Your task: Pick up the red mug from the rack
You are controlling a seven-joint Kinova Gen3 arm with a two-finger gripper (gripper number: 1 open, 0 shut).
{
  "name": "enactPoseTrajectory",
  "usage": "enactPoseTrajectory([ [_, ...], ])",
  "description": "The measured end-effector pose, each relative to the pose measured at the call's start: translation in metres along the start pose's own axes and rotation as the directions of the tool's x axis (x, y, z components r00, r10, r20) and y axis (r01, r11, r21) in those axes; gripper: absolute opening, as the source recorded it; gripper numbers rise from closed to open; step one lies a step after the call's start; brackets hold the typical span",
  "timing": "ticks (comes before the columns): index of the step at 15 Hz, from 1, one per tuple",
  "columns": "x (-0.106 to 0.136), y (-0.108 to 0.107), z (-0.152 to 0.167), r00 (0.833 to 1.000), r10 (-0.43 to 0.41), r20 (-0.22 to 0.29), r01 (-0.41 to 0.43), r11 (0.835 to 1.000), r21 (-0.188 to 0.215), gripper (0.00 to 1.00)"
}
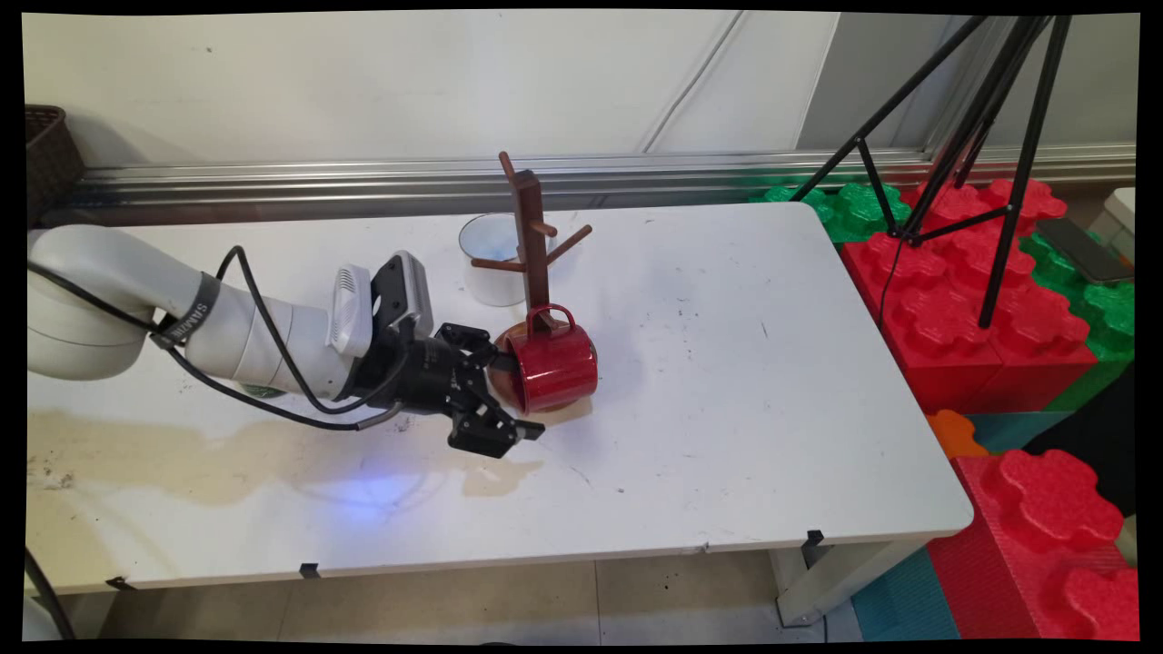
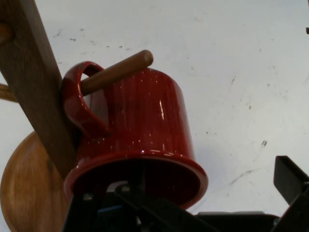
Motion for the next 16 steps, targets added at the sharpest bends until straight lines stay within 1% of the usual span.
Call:
enactPoseTrajectory([
  [6, -0.0021, 0.0025, 0.0031, 1.000, -0.012, 0.004, 0.012, 1.000, 0.009, 1.00],
  [16, -0.0009, 0.0058, 0.0104, 1.000, -0.026, -0.005, 0.026, 0.999, 0.024, 1.00],
])
